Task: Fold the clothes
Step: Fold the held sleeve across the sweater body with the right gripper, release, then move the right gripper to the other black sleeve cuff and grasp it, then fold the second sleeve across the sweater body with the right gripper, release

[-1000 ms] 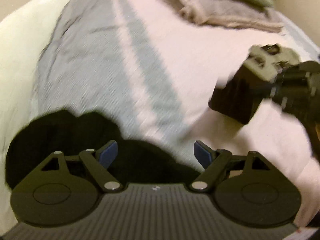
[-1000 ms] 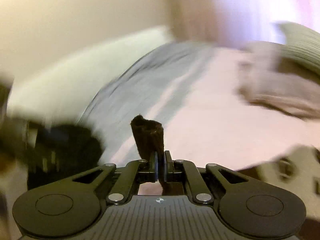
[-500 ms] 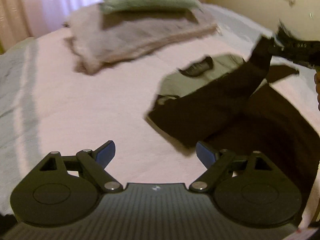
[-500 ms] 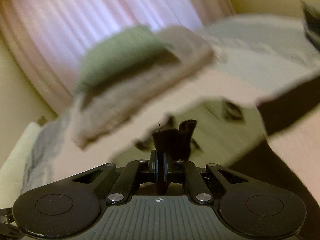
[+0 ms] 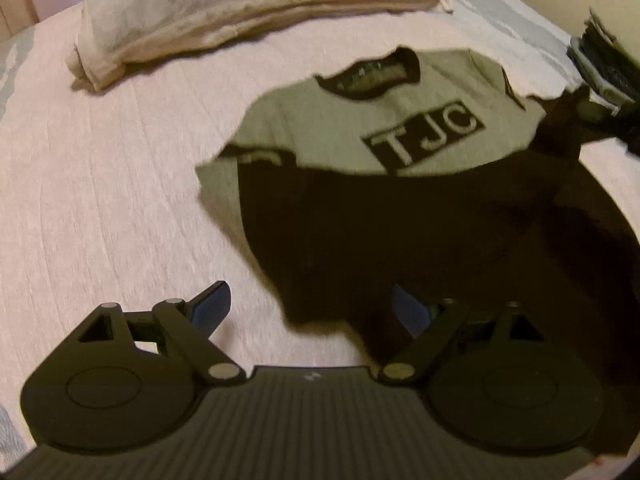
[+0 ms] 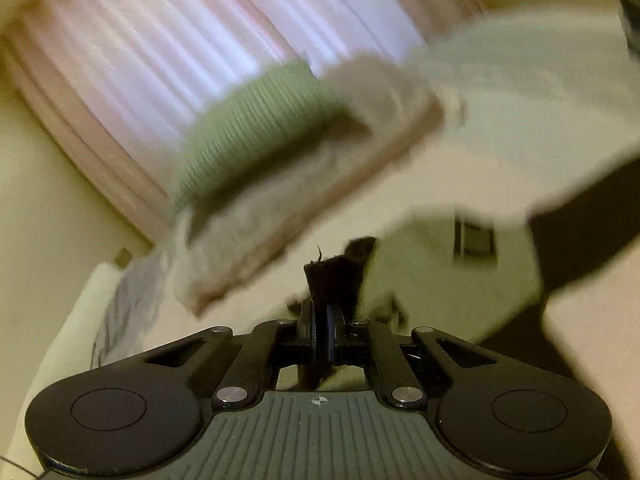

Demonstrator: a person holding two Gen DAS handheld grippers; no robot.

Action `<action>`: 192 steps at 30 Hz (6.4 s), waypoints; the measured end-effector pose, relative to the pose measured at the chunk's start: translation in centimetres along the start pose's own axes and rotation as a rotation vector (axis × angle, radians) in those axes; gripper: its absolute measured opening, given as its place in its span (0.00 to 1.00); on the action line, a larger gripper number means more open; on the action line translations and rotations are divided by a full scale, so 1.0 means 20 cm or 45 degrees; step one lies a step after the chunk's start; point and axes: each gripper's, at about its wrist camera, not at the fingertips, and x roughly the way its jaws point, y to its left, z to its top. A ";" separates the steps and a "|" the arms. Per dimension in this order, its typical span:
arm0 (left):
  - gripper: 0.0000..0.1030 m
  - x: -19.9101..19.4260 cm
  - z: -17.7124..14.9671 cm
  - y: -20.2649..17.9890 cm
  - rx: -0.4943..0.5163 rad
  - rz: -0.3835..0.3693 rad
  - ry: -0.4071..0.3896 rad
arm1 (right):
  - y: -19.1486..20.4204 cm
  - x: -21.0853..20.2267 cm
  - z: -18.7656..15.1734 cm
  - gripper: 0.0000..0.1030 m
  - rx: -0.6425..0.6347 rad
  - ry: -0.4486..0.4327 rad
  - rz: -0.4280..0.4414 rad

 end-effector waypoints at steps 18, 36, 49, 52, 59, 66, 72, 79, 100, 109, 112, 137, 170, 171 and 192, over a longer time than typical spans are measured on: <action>0.83 0.12 0.19 0.13 -0.141 0.090 -0.038 | -0.32 -0.10 -0.14 0.02 0.045 0.075 -0.250; 0.80 0.23 0.26 0.00 0.015 0.246 -0.060 | -0.40 -0.09 -0.08 0.02 0.041 0.065 -0.221; 0.80 0.37 0.12 -0.64 0.161 0.046 0.051 | -0.63 -0.03 -0.14 0.02 0.064 0.162 -0.147; 0.80 0.33 0.12 -0.71 0.173 0.087 0.026 | -0.69 -0.06 -0.16 0.02 0.081 0.184 -0.132; 0.80 0.29 0.13 -0.88 0.202 -0.005 -0.002 | -0.76 -0.11 -0.24 0.11 0.200 0.250 -0.170; 0.80 0.31 0.14 -0.95 0.232 -0.075 -0.013 | -0.75 -0.16 -0.21 0.45 0.233 0.205 -0.177; 0.80 0.28 0.17 -0.89 0.251 -0.076 -0.038 | -0.78 -0.08 -0.19 0.16 0.367 0.193 -0.250; 0.80 0.15 0.16 -0.71 0.187 -0.020 -0.089 | -0.34 0.06 0.01 0.03 0.012 0.235 -0.216; 0.80 0.02 0.14 -0.58 0.125 0.055 -0.166 | -0.89 0.02 -0.06 0.03 0.097 0.234 -0.267; 0.80 0.07 0.18 -0.65 0.126 0.012 -0.151 | -0.65 0.08 0.03 0.03 -0.012 0.153 -0.218; 0.80 0.05 0.16 -0.64 0.109 0.010 -0.156 | -0.44 0.19 -0.03 0.03 -0.170 0.174 -0.040; 0.80 -0.10 0.08 -0.53 0.051 0.003 -0.172 | -0.59 0.02 -0.07 0.35 0.110 0.270 -0.190; 0.80 0.38 0.77 -1.63 0.041 0.041 -0.033 | -2.14 -0.50 0.79 0.04 0.538 -0.201 -0.500; 0.80 0.37 0.77 -1.62 0.039 0.046 -0.041 | -2.04 -0.50 0.83 0.04 0.449 -0.202 -0.493; 0.80 -0.28 0.11 -0.18 -0.296 0.243 -0.175 | 0.52 1.00 -0.12 0.04 -0.478 0.142 0.399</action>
